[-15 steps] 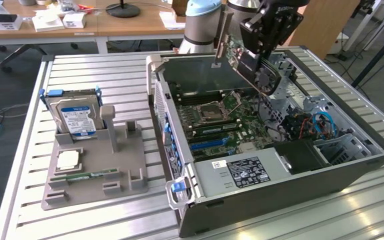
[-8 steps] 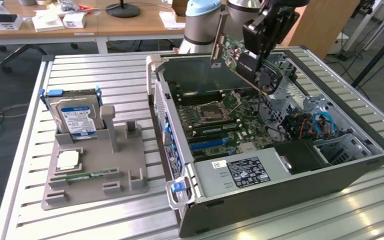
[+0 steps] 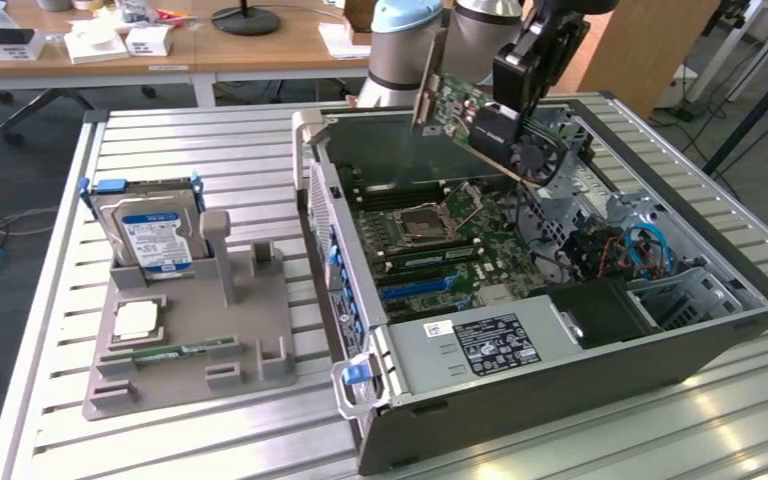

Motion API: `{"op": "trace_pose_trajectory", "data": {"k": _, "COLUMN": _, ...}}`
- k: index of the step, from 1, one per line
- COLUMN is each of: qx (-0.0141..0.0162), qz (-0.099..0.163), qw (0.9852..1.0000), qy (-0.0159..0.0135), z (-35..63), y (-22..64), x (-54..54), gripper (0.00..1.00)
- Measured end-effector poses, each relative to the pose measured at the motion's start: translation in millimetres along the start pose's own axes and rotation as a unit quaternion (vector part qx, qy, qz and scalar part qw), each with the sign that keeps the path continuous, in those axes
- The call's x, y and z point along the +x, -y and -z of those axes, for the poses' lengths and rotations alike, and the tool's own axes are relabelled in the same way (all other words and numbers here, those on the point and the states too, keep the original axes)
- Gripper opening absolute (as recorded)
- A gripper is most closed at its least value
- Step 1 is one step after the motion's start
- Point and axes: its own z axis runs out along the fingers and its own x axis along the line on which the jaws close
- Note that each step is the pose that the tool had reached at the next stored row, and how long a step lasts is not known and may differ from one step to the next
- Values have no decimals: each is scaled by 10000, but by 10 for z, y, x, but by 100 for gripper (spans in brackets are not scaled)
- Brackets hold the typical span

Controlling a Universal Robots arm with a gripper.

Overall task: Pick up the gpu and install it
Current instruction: 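Insert the gpu into the slot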

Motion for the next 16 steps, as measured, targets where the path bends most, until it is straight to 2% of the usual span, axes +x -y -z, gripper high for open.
{"op": "trace_pose_trajectory", "data": {"k": 4, "qx": -9, "qz": 359, "qw": 9994, "qy": -15, "z": -1, "y": 0, "x": 0, "gripper": 26}}
{"op": "trace_pose_trajectory", "data": {"k": 8, "qx": -19, "qz": 723, "qw": 9974, "qy": -31, "z": -2, "y": 0, "x": 0, "gripper": 26}}
{"op": "trace_pose_trajectory", "data": {"k": 12, "qx": -28, "qz": 1084, "qw": 9941, "qy": -46, "z": -2, "y": 0, "x": 0, "gripper": 26}}
{"op": "trace_pose_trajectory", "data": {"k": 16, "qx": -37, "qz": 1448, "qw": 9894, "qy": -62, "z": -3, "y": 0, "x": 0, "gripper": 26}}
